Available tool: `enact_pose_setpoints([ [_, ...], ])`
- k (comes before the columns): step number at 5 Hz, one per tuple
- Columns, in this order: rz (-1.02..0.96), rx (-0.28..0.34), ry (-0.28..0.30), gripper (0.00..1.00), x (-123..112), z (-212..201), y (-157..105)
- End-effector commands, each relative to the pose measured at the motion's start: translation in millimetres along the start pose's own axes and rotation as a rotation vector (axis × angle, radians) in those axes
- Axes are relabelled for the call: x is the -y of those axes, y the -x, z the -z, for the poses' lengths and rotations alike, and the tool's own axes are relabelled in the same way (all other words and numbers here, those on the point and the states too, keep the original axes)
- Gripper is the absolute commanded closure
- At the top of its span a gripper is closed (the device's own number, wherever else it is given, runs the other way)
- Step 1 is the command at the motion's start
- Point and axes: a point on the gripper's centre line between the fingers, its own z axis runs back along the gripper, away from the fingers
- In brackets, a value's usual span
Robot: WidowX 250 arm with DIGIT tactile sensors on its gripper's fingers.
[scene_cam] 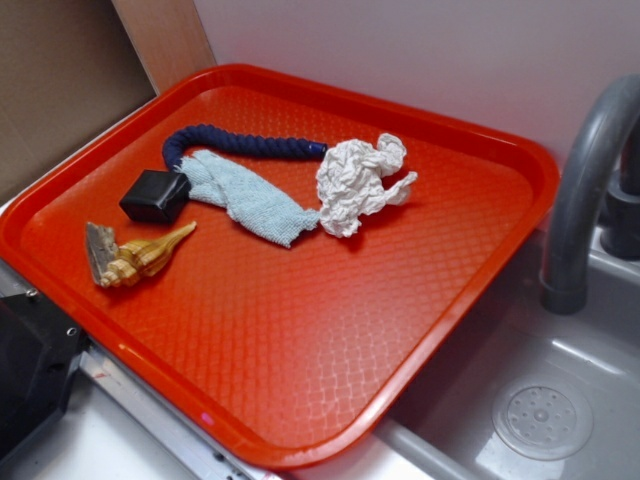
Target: Grab the shell.
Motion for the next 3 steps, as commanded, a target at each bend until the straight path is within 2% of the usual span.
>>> enact_pose_setpoints([
  [1, 0.000, 0.000, 0.000, 0.00, 0, 0, 0],
  [2, 0.020, 0.029, 0.016, 0.00, 1, 28, -14],
  [3, 0.021, 0.029, -0.032, 0.00, -1, 41, -22],
])
